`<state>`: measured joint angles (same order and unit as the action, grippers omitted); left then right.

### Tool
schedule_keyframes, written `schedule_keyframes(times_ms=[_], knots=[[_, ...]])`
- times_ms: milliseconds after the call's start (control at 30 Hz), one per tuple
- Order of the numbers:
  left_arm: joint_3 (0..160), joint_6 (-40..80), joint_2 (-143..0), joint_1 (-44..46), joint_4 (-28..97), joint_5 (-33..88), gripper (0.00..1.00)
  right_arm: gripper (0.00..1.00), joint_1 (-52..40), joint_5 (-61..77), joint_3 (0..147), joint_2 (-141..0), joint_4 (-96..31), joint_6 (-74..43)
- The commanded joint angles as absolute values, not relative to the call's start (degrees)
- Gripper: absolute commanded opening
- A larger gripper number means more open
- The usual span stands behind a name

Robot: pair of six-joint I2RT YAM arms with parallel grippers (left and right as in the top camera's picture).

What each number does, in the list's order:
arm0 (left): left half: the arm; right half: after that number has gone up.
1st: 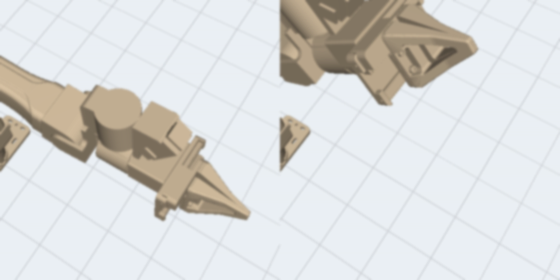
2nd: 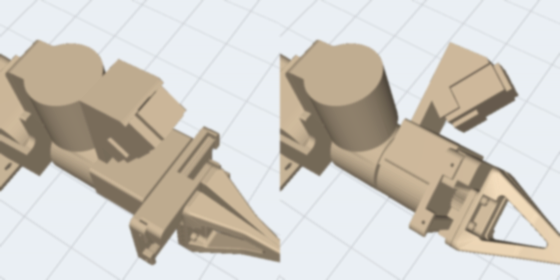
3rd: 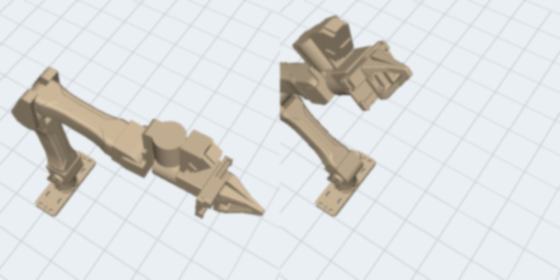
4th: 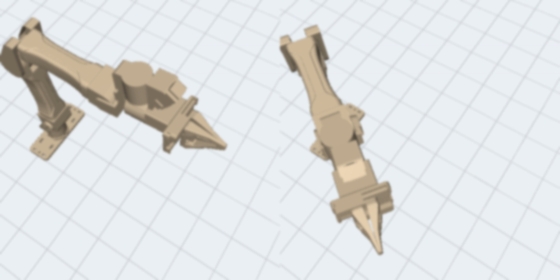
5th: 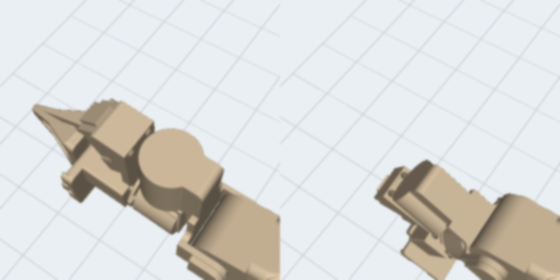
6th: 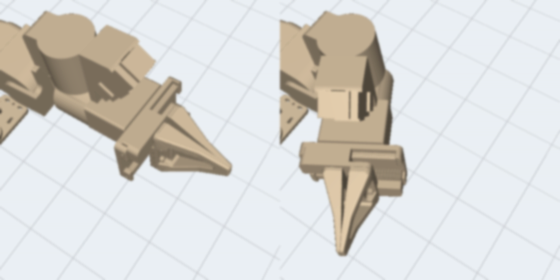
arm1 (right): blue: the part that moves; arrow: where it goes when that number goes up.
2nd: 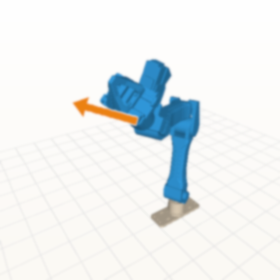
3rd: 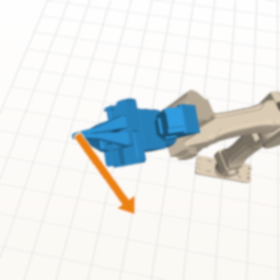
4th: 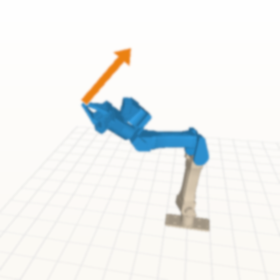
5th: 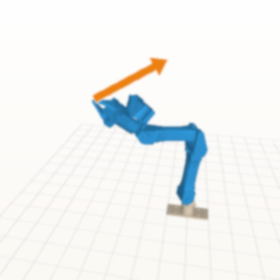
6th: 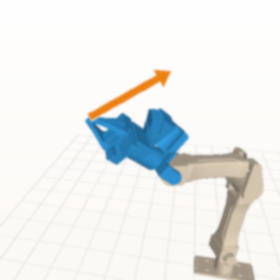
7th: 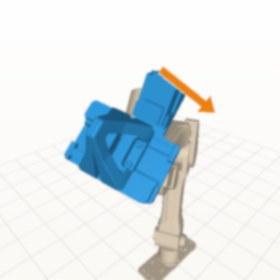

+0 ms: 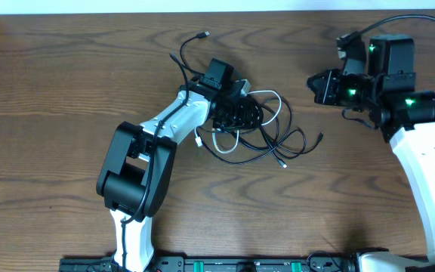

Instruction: Untangle cables

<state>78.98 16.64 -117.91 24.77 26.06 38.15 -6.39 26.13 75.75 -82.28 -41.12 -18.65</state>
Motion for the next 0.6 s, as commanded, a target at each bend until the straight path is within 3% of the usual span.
schedule_keyframes(times_ms=[0, 33, 233, 567], knots=[[78.9, 13.8, -118.4, 24.6, 26.5, 36.2, 0.43, 0.07, -6.5, 24.7, 76.1, -83.7, -42.4, -17.9], [78.9, 13.8, -118.4, 24.6, 25.1, 33.5, 0.43, 0.18, -6.5, 24.2, 76.1, -84.3, -42.9, -17.9], [78.9, 13.8, -118.7, 25.6, 15.0, 28.4, 0.43, 0.38, -6.5, 22.4, 76.1, -84.7, -43.2, -17.1], [78.8, 12.5, -120.7, 31.7, 12.8, 12.5, 0.34, 0.47, -6.5, 21.3, 76.1, -84.7, -43.9, -17.1]])
